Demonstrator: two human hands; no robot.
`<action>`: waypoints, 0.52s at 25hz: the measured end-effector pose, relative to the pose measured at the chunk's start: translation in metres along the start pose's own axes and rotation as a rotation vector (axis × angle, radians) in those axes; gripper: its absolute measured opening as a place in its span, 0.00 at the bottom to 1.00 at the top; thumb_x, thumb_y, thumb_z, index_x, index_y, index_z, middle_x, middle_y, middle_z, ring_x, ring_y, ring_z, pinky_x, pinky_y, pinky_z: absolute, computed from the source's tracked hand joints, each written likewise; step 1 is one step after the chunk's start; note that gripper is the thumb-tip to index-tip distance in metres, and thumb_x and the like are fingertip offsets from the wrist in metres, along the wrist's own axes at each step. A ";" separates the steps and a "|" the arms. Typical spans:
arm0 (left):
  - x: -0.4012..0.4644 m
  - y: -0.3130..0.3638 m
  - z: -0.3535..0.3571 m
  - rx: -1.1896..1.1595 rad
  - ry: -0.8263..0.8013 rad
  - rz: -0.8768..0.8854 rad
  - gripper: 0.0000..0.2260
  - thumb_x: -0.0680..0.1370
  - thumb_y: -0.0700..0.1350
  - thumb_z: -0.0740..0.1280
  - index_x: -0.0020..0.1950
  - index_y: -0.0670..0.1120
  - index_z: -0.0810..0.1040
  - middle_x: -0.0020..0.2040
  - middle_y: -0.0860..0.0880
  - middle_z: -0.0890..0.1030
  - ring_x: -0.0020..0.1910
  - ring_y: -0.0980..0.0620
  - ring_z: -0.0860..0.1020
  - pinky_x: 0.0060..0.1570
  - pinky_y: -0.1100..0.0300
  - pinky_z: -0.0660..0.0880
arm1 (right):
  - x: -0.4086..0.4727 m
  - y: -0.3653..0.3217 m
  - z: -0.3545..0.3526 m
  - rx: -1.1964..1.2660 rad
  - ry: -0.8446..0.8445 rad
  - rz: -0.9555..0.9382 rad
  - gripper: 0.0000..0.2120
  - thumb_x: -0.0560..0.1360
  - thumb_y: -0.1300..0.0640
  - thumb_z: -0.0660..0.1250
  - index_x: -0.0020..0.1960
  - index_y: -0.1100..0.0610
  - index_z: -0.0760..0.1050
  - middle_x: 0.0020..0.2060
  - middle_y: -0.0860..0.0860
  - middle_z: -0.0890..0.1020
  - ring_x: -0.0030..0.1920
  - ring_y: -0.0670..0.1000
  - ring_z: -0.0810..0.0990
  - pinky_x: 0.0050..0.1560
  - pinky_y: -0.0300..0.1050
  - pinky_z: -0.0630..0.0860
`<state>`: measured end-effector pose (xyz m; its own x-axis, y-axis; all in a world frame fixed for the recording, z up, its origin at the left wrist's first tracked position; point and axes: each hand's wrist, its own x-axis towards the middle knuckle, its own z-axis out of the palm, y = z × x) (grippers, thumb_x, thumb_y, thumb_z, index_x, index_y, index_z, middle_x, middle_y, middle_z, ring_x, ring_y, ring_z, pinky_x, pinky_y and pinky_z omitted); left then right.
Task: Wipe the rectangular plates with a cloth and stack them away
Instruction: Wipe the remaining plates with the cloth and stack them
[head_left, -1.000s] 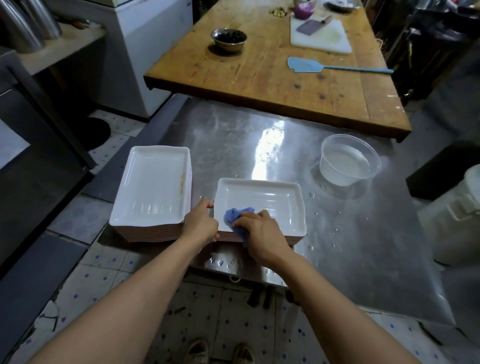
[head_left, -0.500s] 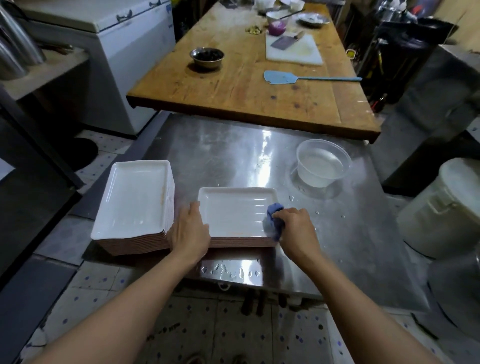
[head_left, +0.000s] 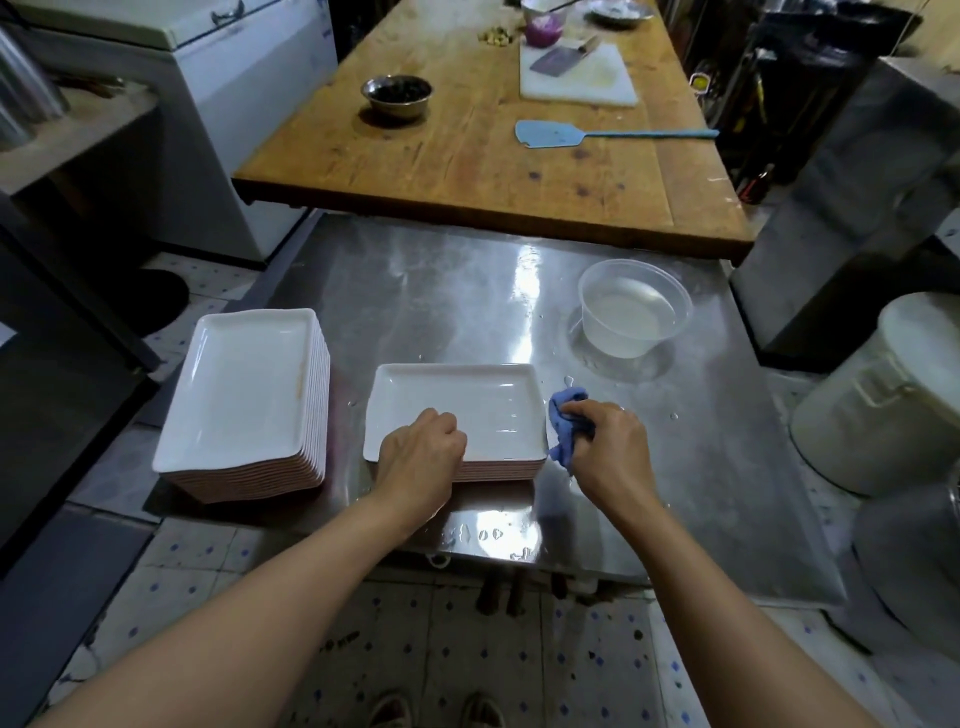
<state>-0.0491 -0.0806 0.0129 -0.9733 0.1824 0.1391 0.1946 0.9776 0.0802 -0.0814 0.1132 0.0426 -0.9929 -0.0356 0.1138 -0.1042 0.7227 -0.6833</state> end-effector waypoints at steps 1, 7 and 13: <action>-0.003 -0.001 -0.002 0.003 0.043 0.038 0.13 0.55 0.28 0.73 0.31 0.43 0.75 0.32 0.48 0.75 0.33 0.47 0.74 0.23 0.61 0.59 | 0.000 -0.001 -0.003 0.032 0.020 0.017 0.09 0.69 0.74 0.62 0.44 0.68 0.80 0.37 0.63 0.83 0.25 0.35 0.73 0.42 0.40 0.74; -0.002 -0.013 -0.011 -0.109 0.290 0.111 0.06 0.73 0.35 0.63 0.37 0.43 0.73 0.28 0.49 0.73 0.25 0.46 0.71 0.28 0.57 0.66 | 0.003 -0.007 -0.011 0.128 0.048 0.094 0.13 0.70 0.72 0.62 0.49 0.64 0.80 0.37 0.60 0.83 0.35 0.52 0.84 0.44 0.57 0.80; 0.026 -0.013 -0.026 -0.158 0.347 0.037 0.05 0.75 0.42 0.64 0.41 0.43 0.76 0.29 0.48 0.77 0.25 0.43 0.75 0.25 0.59 0.65 | 0.002 -0.013 -0.002 0.190 0.038 0.115 0.13 0.72 0.70 0.62 0.53 0.62 0.80 0.36 0.57 0.84 0.38 0.55 0.84 0.45 0.57 0.80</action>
<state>-0.0741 -0.0917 0.0416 -0.8717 0.1445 0.4683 0.2717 0.9377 0.2164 -0.0816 0.1056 0.0530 -0.9963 0.0678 0.0521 -0.0035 0.5770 -0.8167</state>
